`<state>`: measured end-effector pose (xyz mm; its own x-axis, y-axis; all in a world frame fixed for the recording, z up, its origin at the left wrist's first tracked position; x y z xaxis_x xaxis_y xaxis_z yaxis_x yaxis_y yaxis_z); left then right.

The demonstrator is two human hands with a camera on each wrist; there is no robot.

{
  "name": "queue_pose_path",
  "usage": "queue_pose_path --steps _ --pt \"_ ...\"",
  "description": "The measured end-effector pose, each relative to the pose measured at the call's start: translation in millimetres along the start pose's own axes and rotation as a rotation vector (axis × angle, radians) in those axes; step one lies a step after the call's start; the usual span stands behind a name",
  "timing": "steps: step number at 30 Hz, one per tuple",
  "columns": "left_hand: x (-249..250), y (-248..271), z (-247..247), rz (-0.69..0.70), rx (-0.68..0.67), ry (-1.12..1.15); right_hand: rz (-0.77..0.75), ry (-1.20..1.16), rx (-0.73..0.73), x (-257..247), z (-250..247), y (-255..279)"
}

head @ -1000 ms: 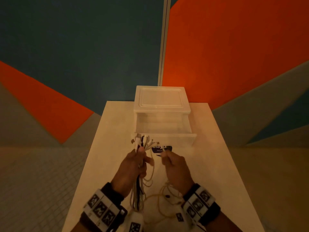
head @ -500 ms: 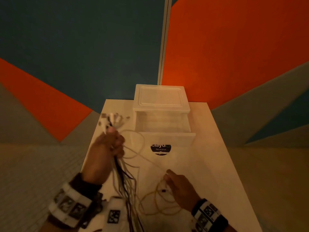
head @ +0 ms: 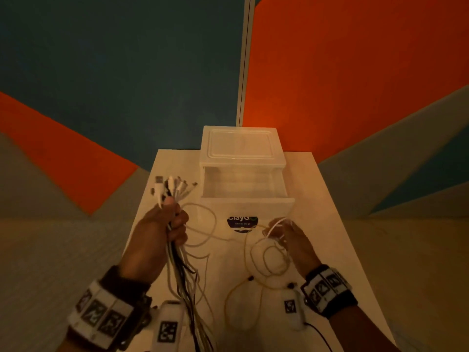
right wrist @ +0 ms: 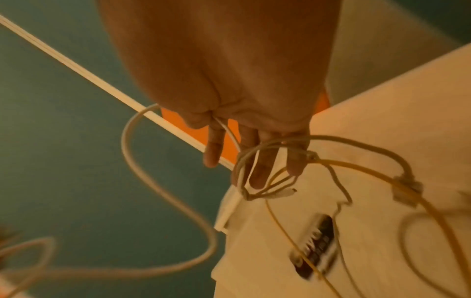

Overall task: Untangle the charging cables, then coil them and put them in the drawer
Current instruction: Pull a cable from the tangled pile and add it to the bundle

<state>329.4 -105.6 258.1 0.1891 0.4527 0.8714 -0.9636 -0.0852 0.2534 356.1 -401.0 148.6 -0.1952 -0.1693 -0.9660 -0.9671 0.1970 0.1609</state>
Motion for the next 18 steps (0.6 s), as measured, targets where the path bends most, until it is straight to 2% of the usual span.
queue_pose_path --steps 3,7,10,13,15,18 --pt "-19 3 14 -0.052 -0.038 -0.054 -0.166 0.131 -0.065 -33 6 10" --pt "-41 8 42 -0.113 -0.114 -0.113 -0.252 0.363 -0.021 -55 18 33" --pt "-53 11 59 -0.085 -0.135 -0.228 -0.392 0.61 0.0 -68 35 49" --pt "-55 12 73 -0.025 -0.122 -0.343 -0.618 0.768 0.078 -75 49 60" --pt "-58 13 78 -0.009 -0.115 -0.387 -0.647 0.859 0.074 -73 57 62" --pt "-68 12 77 -0.002 -0.074 -0.512 -0.654 1.047 0.143 -75 60 63"
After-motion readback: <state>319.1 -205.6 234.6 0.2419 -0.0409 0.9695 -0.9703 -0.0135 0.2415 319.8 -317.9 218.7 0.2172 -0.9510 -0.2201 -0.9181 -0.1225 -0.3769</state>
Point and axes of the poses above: each hand's wrist, its own y-axis away from the middle knuckle, its own z-axis out of the palm, x = y × z, the point moved 6 cm from there along -y, towards the middle knuckle, and after that the axes turned 7 degrees about x, right-handed, at the moved point
